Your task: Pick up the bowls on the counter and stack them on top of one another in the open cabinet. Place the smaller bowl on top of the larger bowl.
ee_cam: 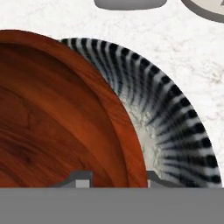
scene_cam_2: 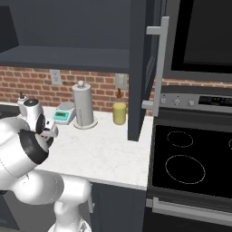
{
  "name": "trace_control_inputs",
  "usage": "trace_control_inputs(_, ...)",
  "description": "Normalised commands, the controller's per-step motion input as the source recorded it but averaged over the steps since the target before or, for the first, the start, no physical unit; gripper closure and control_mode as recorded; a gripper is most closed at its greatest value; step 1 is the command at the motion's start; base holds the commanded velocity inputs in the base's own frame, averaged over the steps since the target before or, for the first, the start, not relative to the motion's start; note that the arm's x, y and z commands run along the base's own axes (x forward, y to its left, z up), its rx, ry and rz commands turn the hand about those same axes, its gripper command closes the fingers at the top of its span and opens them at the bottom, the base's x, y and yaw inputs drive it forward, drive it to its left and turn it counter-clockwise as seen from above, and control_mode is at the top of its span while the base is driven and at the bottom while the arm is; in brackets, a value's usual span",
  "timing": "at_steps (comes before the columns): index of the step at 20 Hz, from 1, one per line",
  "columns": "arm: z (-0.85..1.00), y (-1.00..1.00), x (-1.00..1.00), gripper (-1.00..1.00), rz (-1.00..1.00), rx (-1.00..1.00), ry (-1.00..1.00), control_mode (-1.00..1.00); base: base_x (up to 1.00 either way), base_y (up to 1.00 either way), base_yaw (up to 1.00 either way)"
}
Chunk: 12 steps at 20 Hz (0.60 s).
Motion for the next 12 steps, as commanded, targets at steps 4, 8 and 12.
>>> trace_control_inputs(4, 0.19, 0.00, 0.00, -1.00, 0.00, 0.00, 0.00, -1.00, 0.00, 0.00, 0.00)
trace_control_inputs(8, 0.15, -0.21, -0.16, -1.00, -0.08, 0.02, 0.00, -1.00, 0.00, 0.00, 0.00)
trace_control_inputs(12, 0.15, -0.42, -0.36, -1.00, -0.12, 0.06, 0.00, -1.00, 0.00, 0.00, 0.00)
